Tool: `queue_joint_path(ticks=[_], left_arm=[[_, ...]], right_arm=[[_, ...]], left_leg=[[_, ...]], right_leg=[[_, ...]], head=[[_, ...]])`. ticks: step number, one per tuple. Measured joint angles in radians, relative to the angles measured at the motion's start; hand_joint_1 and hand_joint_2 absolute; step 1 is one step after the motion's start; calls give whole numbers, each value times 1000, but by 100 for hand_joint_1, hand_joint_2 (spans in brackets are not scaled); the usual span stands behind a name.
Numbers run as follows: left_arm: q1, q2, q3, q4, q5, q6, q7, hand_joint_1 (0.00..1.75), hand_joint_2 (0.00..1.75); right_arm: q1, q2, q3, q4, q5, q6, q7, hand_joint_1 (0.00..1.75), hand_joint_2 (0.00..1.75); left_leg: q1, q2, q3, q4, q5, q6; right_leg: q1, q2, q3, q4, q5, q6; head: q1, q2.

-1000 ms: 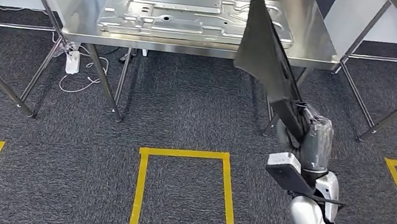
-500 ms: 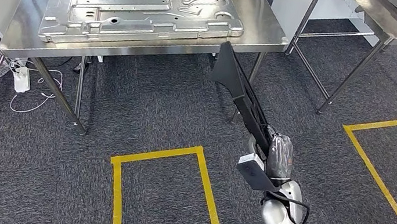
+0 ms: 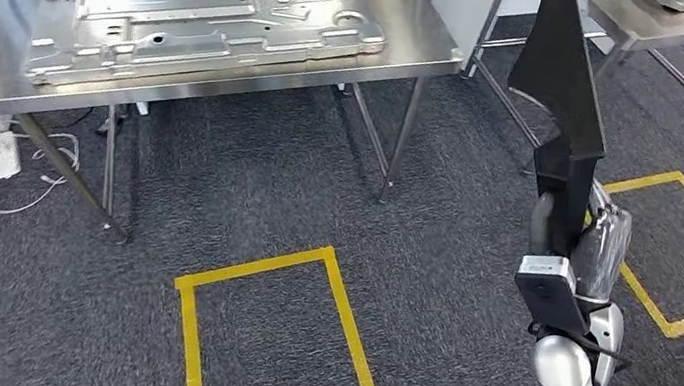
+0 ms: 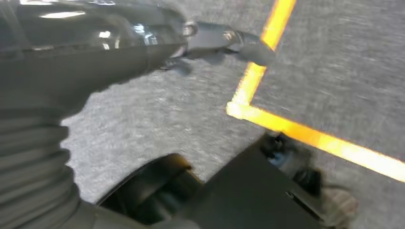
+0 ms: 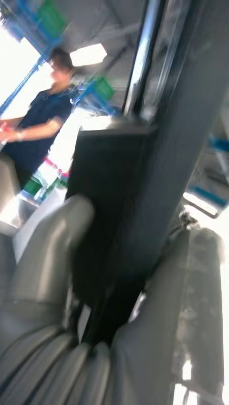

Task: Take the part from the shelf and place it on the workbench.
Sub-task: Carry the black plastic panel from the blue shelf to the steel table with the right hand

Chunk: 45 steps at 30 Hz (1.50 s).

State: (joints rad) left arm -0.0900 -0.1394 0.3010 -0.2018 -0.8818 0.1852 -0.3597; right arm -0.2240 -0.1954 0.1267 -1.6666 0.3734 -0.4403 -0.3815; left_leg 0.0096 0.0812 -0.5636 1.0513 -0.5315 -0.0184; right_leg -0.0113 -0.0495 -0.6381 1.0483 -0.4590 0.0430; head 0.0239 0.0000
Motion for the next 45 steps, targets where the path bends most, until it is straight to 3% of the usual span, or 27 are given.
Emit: queue_joint_path(ticks=[2,4,6,7,8,9,11,12,13,15,17,19,21,22,23,24,25,27,29,30,33,37,45], left_arm=[[0,-3,0,0,4,-4,-1,0,175],[0,-5,0,0,7,-8,-2,0,175],[1,-6,1,1,9,-14,-3,0,175],[0,-6,1,1,10,-17,-3,0,175],[-1,-6,2,1,11,-21,-2,0,175],[-2,-6,2,1,11,-24,1,0,175],[-2,-6,2,1,12,-37,11,0,175],[-1,-5,2,1,13,-47,18,0,175],[0,-5,3,2,15,-59,24,0,175],[0,-4,4,2,19,-77,32,0,175],[-3,-4,5,2,20,-86,35,0,175],[-4,-4,6,2,20,-91,36,0,175],[-3,-4,6,2,21,-93,37,0,175],[-2,-4,7,2,22,-94,37,0,175],[-2,-4,7,2,23,-95,37,0,175],[-2,-4,7,2,23,-95,37,0,175],[-3,-4,8,2,23,-96,37,0,175],[-3,-4,8,2,23,-97,36,0,175],[-4,-4,8,2,23,-98,35,0,175],[-4,-4,8,2,22,-98,34,0,175],[-4,-4,8,2,19,-95,35,0,175],[-3,-4,8,2,16,-95,35,0,175],[-3,-4,8,2,9,-99,37,0,175]], right_arm=[[-33,-25,-1,-46,-49,41,30,175,175],[-59,-44,0,-86,-79,66,44,175,175],[-74,-54,1,-113,-85,76,48,175,175],[-76,-57,3,-122,-85,79,49,175,175],[-77,-59,5,-130,-85,80,49,175,175],[-77,-61,7,-135,-85,81,49,175,175],[-79,-66,10,-145,-84,83,49,175,175],[-83,-69,12,-148,-84,86,50,175,175],[-90,-72,14,-150,-84,91,53,175,175],[-107,-81,20,-152,-85,105,59,175,175],[-117,-92,27,-155,-85,115,66,175,175],[-126,-103,34,-156,-81,121,72,175,175],[-136,-110,40,-156,-76,125,76,175,175],[-139,-111,43,-156,-74,126,78,175,175],[-139,-112,46,-156,-73,126,79,175,175],[-139,-113,48,-156,-73,127,81,175,175],[-139,-114,50,-156,-73,127,82,175,175],[-140,-117,53,-156,-79,129,83,175,175],[-142,-119,55,-156,-94,136,81,175,175],[-142,-120,57,-156,-101,141,79,175,175],[-136,-121,64,-156,-108,150,73,175,175],[-131,-126,72,-156,-91,149,70,175,175],[-121,-129,78,-156,-55,136,76,175,175]], left_leg=[[0,6,10,-3,-5,-8],[4,-26,-5,45,-40,-14],[4,-66,-64,172,-101,-14],[3,-74,-96,238,-124,-14],[2,-78,-116,278,-130,-13],[2,-79,-120,281,-116,-12],[4,-89,-82,184,-46,-9],[7,-109,-57,119,-15,-8],[10,-130,-37,66,4,-7],[9,-155,-21,20,10,-1],[8,-143,-18,13,12,9],[12,-126,-14,7,16,20],[13,-109,-13,5,17,26],[12,-101,-13,6,16,27],[13,-94,-13,6,15,27],[13,-89,-12,6,14,27],[14,-85,-11,6,13,26],[16,-81,-6,6,8,20],[13,-79,-5,6,4,11],[9,-79,-5,5,3,10],[3,-77,1,-5,5,17],[3,-77,8,-18,9,11],[-5,-77,6,-13,10,11]], right_leg=[[-4,17,0,-1,-1,-12],[-10,32,6,-4,-1,-28],[-11,47,8,-5,-2,-38],[-10,56,9,-5,-2,-40],[-9,65,10,-5,-3,-40],[-9,76,11,-5,-3,-40],[-9,98,14,-3,-4,-39],[-9,109,14,-2,-4,-36],[-8,119,11,1,-4,-32],[-9,137,5,2,-1,-19],[-12,143,2,-3,3,-6],[-9,111,-16,30,-18,0],[-7,72,-69,141,-73,3],[-8,66,-102,210,-100,4],[-9,63,-126,258,-111,5],[-10,62,-133,271,-105,6],[-11,61,-120,242,-80,6],[-11,56,-53,109,-16,6],[-7,52,-3,11,7,5],[-7,52,5,-5,3,4],[-11,55,7,-11,3,3],[-11,56,9,-11,1,-3],[-16,55,13,-14,4,1]], head=[[-14,0],[-25,0],[-40,0],[-45,0],[-48,0],[-50,0],[-54,0],[-56,0],[-57,0],[-56,0],[-55,0],[-46,0],[-31,0],[-23,0],[-17,0],[-12,0],[-8,0],[-1,0],[3,0],[2,0],[-15,0],[-33,0],[-48,0]])
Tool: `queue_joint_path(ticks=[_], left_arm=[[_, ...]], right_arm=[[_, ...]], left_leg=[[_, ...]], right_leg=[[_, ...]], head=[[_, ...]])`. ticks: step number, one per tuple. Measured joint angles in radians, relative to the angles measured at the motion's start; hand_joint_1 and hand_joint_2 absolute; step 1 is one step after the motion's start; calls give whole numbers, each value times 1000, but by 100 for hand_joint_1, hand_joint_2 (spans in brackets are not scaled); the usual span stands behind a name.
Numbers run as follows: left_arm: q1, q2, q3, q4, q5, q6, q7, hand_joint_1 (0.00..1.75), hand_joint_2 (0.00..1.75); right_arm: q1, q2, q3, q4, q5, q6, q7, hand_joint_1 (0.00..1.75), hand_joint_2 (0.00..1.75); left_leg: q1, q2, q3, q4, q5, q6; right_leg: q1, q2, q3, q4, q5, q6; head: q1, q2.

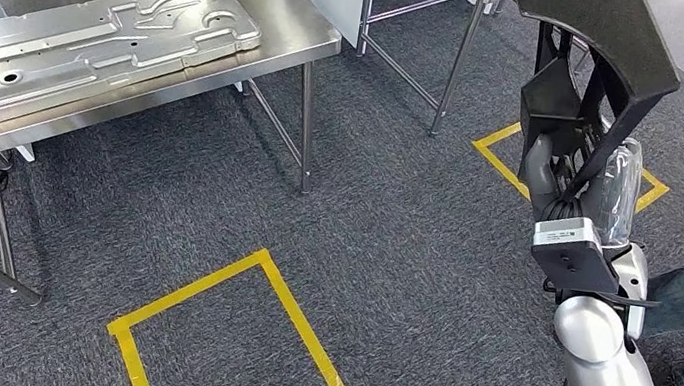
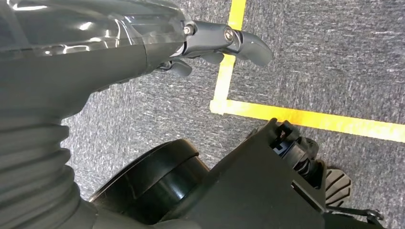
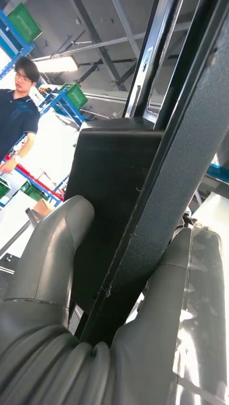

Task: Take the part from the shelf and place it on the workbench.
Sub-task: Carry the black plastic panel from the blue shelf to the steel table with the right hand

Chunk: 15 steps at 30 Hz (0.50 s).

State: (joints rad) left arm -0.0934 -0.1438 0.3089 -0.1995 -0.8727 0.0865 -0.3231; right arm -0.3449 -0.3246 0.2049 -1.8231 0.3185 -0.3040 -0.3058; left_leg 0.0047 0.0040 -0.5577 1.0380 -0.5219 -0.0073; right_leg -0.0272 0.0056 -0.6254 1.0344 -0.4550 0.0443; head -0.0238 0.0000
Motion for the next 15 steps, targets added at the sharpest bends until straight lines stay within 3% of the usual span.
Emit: queue_joint_path(ticks=[3,5,7,8,9,10,12,13,15], left_arm=[[-1,-1,0,0,-2,-3,0,0,175],[-2,-2,0,0,-3,-4,0,0,175],[-1,-2,0,0,-4,-6,-1,0,175],[-1,-2,0,0,-4,-6,-1,0,175],[0,-2,0,0,-5,-6,-1,0,175],[-1,-2,0,0,-6,-7,-1,0,175],[-1,-1,0,0,-9,-8,-1,0,175],[-3,-1,0,0,-11,-8,0,0,175],[-5,0,0,0,-12,-9,0,0,175]], right_arm=[[3,-3,0,-2,4,-3,1,175,175],[6,-6,-1,-4,4,-4,2,175,175],[12,-7,-1,-4,5,-5,2,175,175],[15,-7,0,-4,5,-5,2,175,175],[18,-7,0,-4,5,-5,3,175,175],[19,-7,0,-4,5,-5,3,175,175],[19,-8,-1,-6,5,-5,4,175,175],[19,-8,0,-8,5,-5,5,175,175],[21,-11,0,-10,5,-4,8,175,175]], left_leg=[[9,-2,12,-21,13,8],[17,-6,20,-32,19,12],[21,-12,20,-32,19,12],[24,-17,20,-31,19,12],[27,-23,20,-31,18,9],[31,-30,21,-29,16,5],[39,-48,20,-22,9,-10],[39,-56,16,-15,5,-19],[36,-72,2,-9,4,-36]], right_leg=[[4,-1,0,7,-10,9],[4,-1,-36,90,-57,13],[2,-1,-93,216,-109,18],[-1,-1,-113,256,-118,21],[-3,-1,-116,260,-109,25],[-7,0,-101,228,-83,29],[-19,18,-40,100,-20,41],[-25,34,-11,45,-7,44],[-30,60,10,7,-17,39]], head=[[0,0],[10,0],[24,0],[30,0],[33,0],[37,0],[43,0],[47,0],[47,0]])
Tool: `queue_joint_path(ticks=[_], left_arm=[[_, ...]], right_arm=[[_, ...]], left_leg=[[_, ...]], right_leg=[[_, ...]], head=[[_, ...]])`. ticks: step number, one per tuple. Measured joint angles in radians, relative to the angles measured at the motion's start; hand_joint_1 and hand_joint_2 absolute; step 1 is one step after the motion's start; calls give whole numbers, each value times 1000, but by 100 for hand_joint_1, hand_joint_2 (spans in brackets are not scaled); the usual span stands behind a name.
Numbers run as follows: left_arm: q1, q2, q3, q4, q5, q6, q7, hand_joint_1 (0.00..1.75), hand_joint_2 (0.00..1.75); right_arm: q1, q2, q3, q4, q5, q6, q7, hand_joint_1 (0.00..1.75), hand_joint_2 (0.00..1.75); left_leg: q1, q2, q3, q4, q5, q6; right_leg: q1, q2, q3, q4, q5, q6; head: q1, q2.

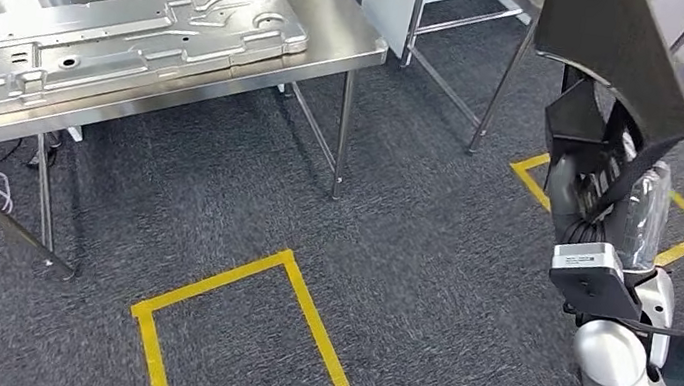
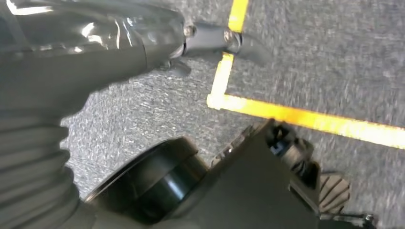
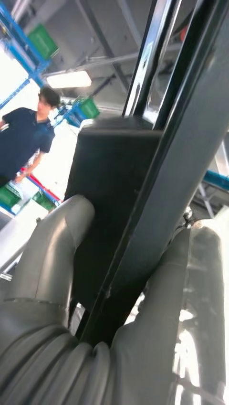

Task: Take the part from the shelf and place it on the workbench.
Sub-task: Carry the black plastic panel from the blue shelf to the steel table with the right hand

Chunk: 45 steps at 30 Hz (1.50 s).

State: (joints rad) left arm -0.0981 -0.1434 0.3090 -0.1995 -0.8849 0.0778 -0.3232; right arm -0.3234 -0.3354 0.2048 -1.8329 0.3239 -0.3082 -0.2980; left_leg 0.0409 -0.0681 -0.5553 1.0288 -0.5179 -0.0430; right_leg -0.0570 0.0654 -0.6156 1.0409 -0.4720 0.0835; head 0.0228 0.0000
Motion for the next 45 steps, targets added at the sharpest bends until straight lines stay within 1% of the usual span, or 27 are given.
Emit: queue_joint_path(ticks=[2,4,5,6,7,8,9,10,11,13,14,15,18,22,26,29,32,34,35,36,38,39,40,41,43,44,45], left_arm=[[-1,0,0,0,0,0,0,0,175],[-2,0,0,0,0,0,-2,0,175],[-4,0,0,0,0,0,-3,0,175],[-6,0,0,0,1,0,-5,0,175],[-9,0,0,0,2,0,-7,0,175],[-11,0,0,-1,3,0,-8,0,175],[-13,0,0,-1,4,0,-9,0,175],[-14,0,0,-2,4,0,-8,0,175],[-13,0,0,-2,4,0,-7,0,175],[-9,0,0,-2,4,-1,-5,0,175],[-6,0,0,-1,4,-2,-5,0,175],[-5,0,0,-1,4,-3,-4,0,175],[-4,-1,0,-1,3,-5,-3,0,175],[-4,-4,0,0,1,-11,-3,0,175],[-5,-5,1,-1,-1,-14,-5,0,175],[-5,-5,1,-1,-4,-14,-8,0,175],[-6,-5,1,-1,-6,-14,-16,0,175],[-6,-7,0,-1,-7,-13,-22,0,175],[-7,-8,0,-1,-7,-13,-24,0,175],[-7,-9,0,-2,-7,-13,-25,0,175],[-7,-11,0,-2,-10,-13,-27,0,175],[-7,-12,0,-2,-11,-12,-27,0,175],[-7,-12,0,-2,-13,-12,-27,0,175],[-7,-12,0,-2,-15,-12,-28,0,175],[-7,-12,0,-2,-16,-10,-28,0,175],[-8,-12,0,-2,-17,-9,-29,0,175],[-8,-12,0,-2,-18,-7,-29,0,175]], right_arm=[[5,-2,1,-1,0,0,2,175,175],[8,-2,3,-1,0,0,1,175,175],[9,-2,4,-1,0,0,1,175,175],[10,-1,4,-2,0,0,1,175,175],[11,-1,5,-2,0,0,1,175,175],[13,-1,6,-2,0,0,1,175,175],[15,-1,8,-2,0,0,1,175,175],[16,-1,10,-2,0,0,1,175,175],[16,-1,11,-2,0,0,1,175,175],[16,-1,13,-2,1,0,1,175,175],[16,-1,13,-2,1,0,1,175,175],[17,-1,13,-2,2,-1,1,175,175],[20,-2,14,-4,3,0,2,175,175],[16,-4,13,-9,-2,2,1,175,175],[16,-4,14,-10,-6,2,2,175,175],[17,-4,14,-10,-6,2,1,175,175],[18,-3,14,-10,-5,1,0,175,175],[19,-3,14,-12,-3,1,-2,175,175],[20,-2,13,-13,-3,1,-3,175,175],[21,-2,13,-13,-2,0,-4,175,175],[26,-2,13,-13,-2,-1,-6,175,175],[30,-2,13,-13,-2,-2,-7,175,175],[34,-2,13,-13,-2,-3,-8,175,175],[37,-2,13,-13,-1,-3,-9,175,175],[40,-1,13,-13,0,-5,-12,175,175],[40,-1,13,-13,1,-6,-14,175,175],[41,0,13,-14,1,-7,-15,175,175]], left_leg=[[1,-12,-6,-2,4,-11],[0,10,-19,30,-12,-15],[-3,29,-40,77,-34,-15],[-7,46,-71,144,-61,-13],[-12,55,-108,217,-87,-11],[-16,58,-137,277,-102,-9],[-19,59,-153,306,-101,-5],[-22,60,-149,293,-79,-1],[-24,63,-128,242,-42,5],[-32,86,-75,115,19,17],[-35,96,-59,72,28,23],[-39,103,-54,52,25,28],[-42,90,-54,36,19,41],[-41,79,-45,30,21,47],[-45,78,-46,31,21,49],[-46,78,-46,31,21,51],[-54,77,-48,32,21,61],[-47,77,-40,13,31,71],[-42,76,-35,1,36,74],[-38,76,-30,-8,41,76],[-36,74,-29,-12,42,77],[-34,72,-29,-11,41,75],[-31,69,-28,-10,39,71],[-27,66,-26,-9,36,65],[-17,60,-22,-2,27,46],[-14,58,-22,6,21,35],[-15,56,-23,10,16,26]], right_leg=[[2,-11,2,3,-7,-17],[3,-32,10,4,-13,-34],[5,-44,15,3,-16,-42],[8,-55,20,3,-19,-48],[13,-66,24,3,-22,-53],[17,-78,28,3,-26,-58],[21,-88,32,3,-29,-61],[25,-96,37,4,-32,-63],[27,-103,43,4,-36,-64],[32,-110,50,6,-42,-60],[36,-113,49,7,-44,-57],[39,-116,45,8,-43,-53],[42,-124,44,0,-40,-43],[46,-118,55,-15,-36,-64],[44,-118,58,-21,-32,-57],[44,-118,58,-22,-30,-51],[38,-119,61,-31,-25,-29],[35,-112,59,-30,-29,-19],[36,-103,49,-9,-43,-19],[35,-93,28,31,-65,-19],[34,-82,-39,159,-118,-17],[32,-80,-69,212,-131,-15],[29,-80,-85,236,-127,-13],[24,-80,-81,219,-103,-10],[11,-80,-30,103,-34,3],[8,-78,-2,43,-15,5],[6,-77,15,6,-9,4]], head=[[-12,0],[-29,0],[-38,0],[-45,0],[-52,0],[-55,0],[-57,0],[-59,0],[-59,0],[-60,0],[-61,0],[-60,0],[-58,0],[-43,0],[-26,0],[-19,0],[-21,0],[-25,0],[-24,0],[-20,0],[-12,0],[-9,0],[-7,0],[-6,0],[-4,0],[1,0],[2,0]])
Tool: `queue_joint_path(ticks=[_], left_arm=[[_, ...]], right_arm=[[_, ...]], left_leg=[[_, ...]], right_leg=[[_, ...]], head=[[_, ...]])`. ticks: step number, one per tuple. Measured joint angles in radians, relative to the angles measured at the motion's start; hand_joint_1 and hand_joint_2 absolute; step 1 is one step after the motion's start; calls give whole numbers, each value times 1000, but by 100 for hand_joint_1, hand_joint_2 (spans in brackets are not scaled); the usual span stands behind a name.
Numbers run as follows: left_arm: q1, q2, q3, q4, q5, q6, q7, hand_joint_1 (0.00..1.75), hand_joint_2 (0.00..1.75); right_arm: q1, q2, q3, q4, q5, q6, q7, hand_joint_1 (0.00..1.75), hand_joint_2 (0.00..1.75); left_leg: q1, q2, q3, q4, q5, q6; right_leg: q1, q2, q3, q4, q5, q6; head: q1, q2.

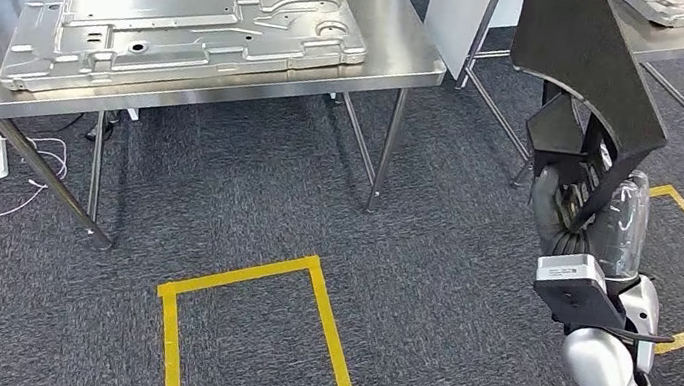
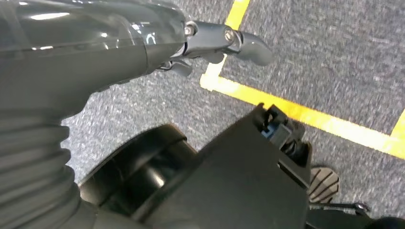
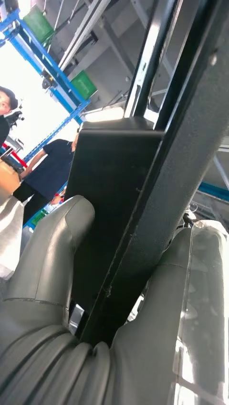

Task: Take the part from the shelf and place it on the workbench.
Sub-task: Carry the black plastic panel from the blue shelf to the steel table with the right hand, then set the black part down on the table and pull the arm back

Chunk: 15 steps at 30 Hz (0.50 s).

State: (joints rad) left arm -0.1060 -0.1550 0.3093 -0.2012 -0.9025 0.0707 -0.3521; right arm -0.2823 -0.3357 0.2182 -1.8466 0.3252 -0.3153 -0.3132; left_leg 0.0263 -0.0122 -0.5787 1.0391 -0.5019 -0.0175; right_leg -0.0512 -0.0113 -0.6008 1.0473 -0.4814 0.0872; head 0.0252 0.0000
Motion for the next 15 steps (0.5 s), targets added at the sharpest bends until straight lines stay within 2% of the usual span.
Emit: queue_joint_path(ticks=[1,2,4,5,6,8,9,10,11,13,14,15], left_arm=[[0,0,0,0,0,1,0,0,175],[0,0,0,0,-1,2,-1,0,175],[1,0,0,0,-1,2,-2,0,175],[0,0,-1,0,-1,2,-2,0,175],[0,0,-1,-1,-1,2,-3,0,175],[-2,0,-1,-1,0,3,-7,0,175],[-5,0,0,-1,1,3,-9,0,175],[-8,0,0,-1,1,3,-10,0,175],[-10,0,0,-1,2,3,-10,0,175],[-9,0,-1,-1,1,3,-9,0,175],[-7,0,-1,0,1,3,-8,0,175],[-5,0,-1,0,0,3,-8,0,175]], right_arm=[[3,0,0,0,0,-1,-1,175,175],[6,1,0,-1,1,-2,-1,175,175],[10,1,0,-1,2,-2,-1,175,175],[10,1,0,-2,2,-3,-2,175,175],[10,1,0,-2,3,-3,-2,175,175],[10,2,1,-2,3,-3,-2,175,175],[11,3,1,-2,3,-3,-2,175,175],[12,4,1,-2,4,-3,-2,175,175],[13,5,2,-2,4,-3,-2,175,175],[13,6,1,-2,4,-2,-2,175,175],[12,6,1,-2,4,-3,-2,175,175],[12,7,2,-2,4,-3,-2,175,175]], left_leg=[[-2,-1,-1,1,-3,-7],[-2,-1,0,0,-4,-12],[1,1,7,-2,-9,-19],[2,3,1,16,-17,-21],[2,5,-17,57,-34,-23],[-2,6,-92,195,-78,-21],[-5,6,-131,259,-92,-20],[-7,6,-157,294,-88,-17],[-9,6,-164,290,-63,-13],[-14,6,-137,186,23,-3],[-18,6,-120,134,55,1],[-23,7,-104,92,69,7]], right_leg=[[1,1,6,-12,-8,-5],[4,3,7,-14,-14,-17],[3,3,14,-11,-22,-36],[3,3,20,-11,-26,-45],[2,3,28,-12,-30,-53],[7,2,42,-12,-42,-65],[9,2,50,-12,-49,-68],[12,2,60,-12,-57,-69],[13,4,72,-12,-66,-69],[13,7,98,-13,-88,-66],[15,8,109,-15,-98,-62],[17,9,117,-17,-106,-55]], head=[[-1,0],[-5,0],[-21,0],[-28,0],[-35,0],[-49,0],[-54,0],[-56,0],[-58,0],[-61,0],[-63,0],[-64,0]])
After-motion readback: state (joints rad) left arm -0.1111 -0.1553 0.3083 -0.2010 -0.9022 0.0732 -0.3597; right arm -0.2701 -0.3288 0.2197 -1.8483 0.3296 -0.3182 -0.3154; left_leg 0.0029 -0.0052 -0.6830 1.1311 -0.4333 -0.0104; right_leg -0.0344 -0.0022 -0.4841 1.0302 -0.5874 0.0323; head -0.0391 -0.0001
